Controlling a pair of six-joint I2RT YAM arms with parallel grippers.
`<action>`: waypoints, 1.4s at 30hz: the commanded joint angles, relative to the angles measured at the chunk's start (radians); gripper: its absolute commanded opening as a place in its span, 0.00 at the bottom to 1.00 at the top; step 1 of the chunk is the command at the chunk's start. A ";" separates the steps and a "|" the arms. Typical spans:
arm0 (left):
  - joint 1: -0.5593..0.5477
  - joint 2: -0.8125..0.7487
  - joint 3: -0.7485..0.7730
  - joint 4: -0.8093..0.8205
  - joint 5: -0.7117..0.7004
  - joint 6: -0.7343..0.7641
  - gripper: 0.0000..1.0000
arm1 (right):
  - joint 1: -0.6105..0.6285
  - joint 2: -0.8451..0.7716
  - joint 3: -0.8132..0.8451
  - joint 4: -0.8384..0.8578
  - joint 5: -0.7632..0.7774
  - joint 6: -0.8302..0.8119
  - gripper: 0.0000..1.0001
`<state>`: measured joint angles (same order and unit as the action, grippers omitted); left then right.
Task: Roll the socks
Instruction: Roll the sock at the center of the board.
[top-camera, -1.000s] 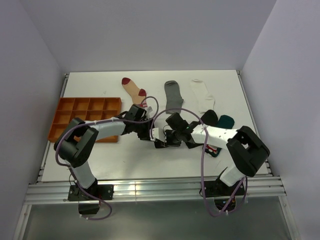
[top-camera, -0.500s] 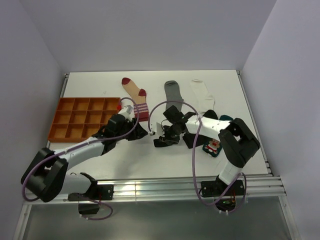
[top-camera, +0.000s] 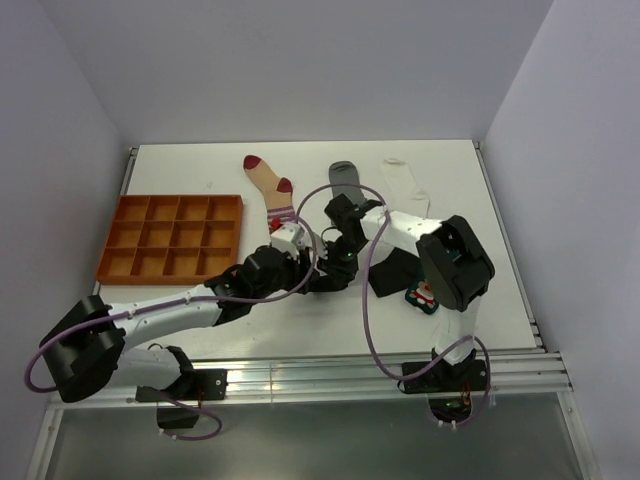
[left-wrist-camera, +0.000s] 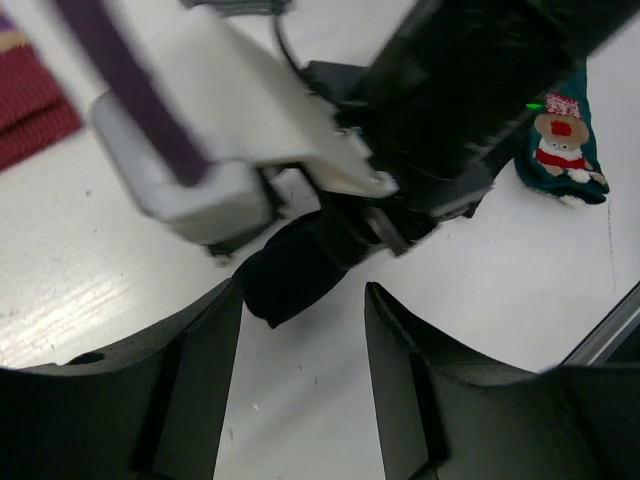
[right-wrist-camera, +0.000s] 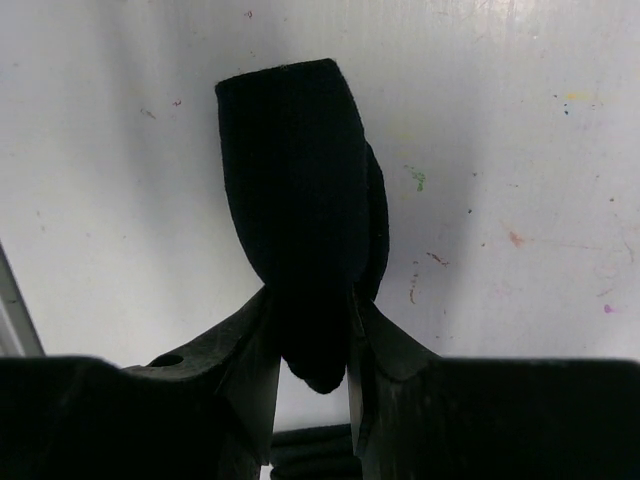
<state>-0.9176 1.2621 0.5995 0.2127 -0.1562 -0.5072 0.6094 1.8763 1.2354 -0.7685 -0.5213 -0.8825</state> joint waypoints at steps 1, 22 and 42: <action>-0.043 0.029 0.086 -0.050 -0.082 0.140 0.57 | -0.019 0.115 0.021 -0.169 0.012 -0.044 0.16; -0.127 0.367 0.361 -0.259 -0.026 0.368 0.60 | -0.045 0.259 0.156 -0.319 0.014 -0.059 0.16; -0.185 0.484 0.408 -0.262 0.129 0.371 0.60 | -0.051 0.349 0.246 -0.364 0.047 -0.024 0.16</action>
<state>-1.0416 1.7107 0.9802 -0.0795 -0.1440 -0.1738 0.5381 2.1468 1.4925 -1.2392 -0.6254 -0.9115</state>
